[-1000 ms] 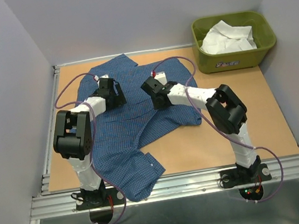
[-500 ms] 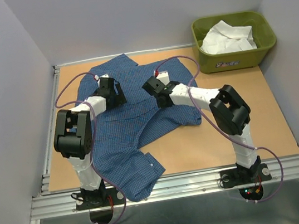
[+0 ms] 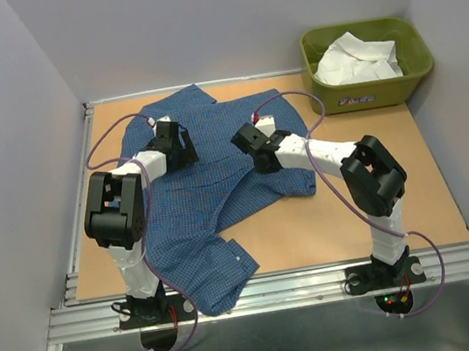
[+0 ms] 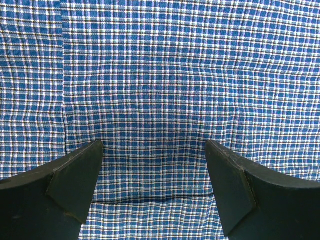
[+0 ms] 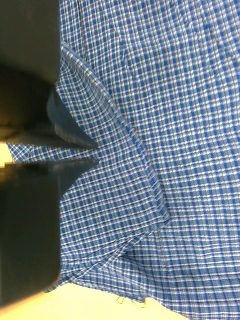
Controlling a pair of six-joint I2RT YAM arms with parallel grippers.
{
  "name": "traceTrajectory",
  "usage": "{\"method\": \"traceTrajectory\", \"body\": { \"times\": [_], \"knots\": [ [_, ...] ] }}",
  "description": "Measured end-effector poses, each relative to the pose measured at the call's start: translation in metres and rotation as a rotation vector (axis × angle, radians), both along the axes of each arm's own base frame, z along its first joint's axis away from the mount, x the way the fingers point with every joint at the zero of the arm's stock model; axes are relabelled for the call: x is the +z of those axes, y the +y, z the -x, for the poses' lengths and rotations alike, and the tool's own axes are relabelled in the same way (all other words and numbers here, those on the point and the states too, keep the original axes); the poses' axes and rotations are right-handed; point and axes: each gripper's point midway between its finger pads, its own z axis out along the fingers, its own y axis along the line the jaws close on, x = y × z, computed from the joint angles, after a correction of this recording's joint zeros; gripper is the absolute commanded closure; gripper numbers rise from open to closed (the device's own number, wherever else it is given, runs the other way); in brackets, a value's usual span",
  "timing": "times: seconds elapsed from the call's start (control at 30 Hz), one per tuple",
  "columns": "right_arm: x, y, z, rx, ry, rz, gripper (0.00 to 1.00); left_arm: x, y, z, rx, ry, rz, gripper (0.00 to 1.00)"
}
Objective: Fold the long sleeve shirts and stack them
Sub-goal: Flatten the shirt out
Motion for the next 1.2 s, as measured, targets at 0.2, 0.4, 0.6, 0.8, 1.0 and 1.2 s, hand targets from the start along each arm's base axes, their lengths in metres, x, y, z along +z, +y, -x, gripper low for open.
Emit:
{"method": "traceTrajectory", "body": {
  "times": [0.2, 0.4, 0.6, 0.8, 1.0, 1.2],
  "knots": [
    [0.0, -0.001, 0.002, -0.012, 0.004, -0.005, 0.25, 0.0, -0.001, 0.0, -0.001, 0.0, 0.0, 0.06],
    [0.01, 0.006, -0.005, -0.025, -0.016, -0.036, 0.18, 0.0, -0.003, 0.001, -0.007, -0.001, -0.003, 0.06],
    [0.018, 0.025, -0.026, -0.047, -0.058, -0.08, 0.22, 0.0, -0.005, 0.001, -0.011, -0.001, -0.004, 0.06],
    [-0.015, 0.023, -0.024, -0.064, -0.006, -0.035, 0.3, 0.0, -0.006, 0.001, -0.013, -0.001, -0.004, 0.06],
    [-0.027, 0.014, -0.015, -0.083, 0.034, 0.014, 0.35, 0.0, -0.006, 0.001, -0.013, -0.001, -0.004, 0.06],
    [-0.028, 0.008, -0.011, -0.099, 0.047, 0.034, 0.53, 0.0, -0.006, 0.002, -0.013, 0.001, -0.005, 0.06]
  ]
}}
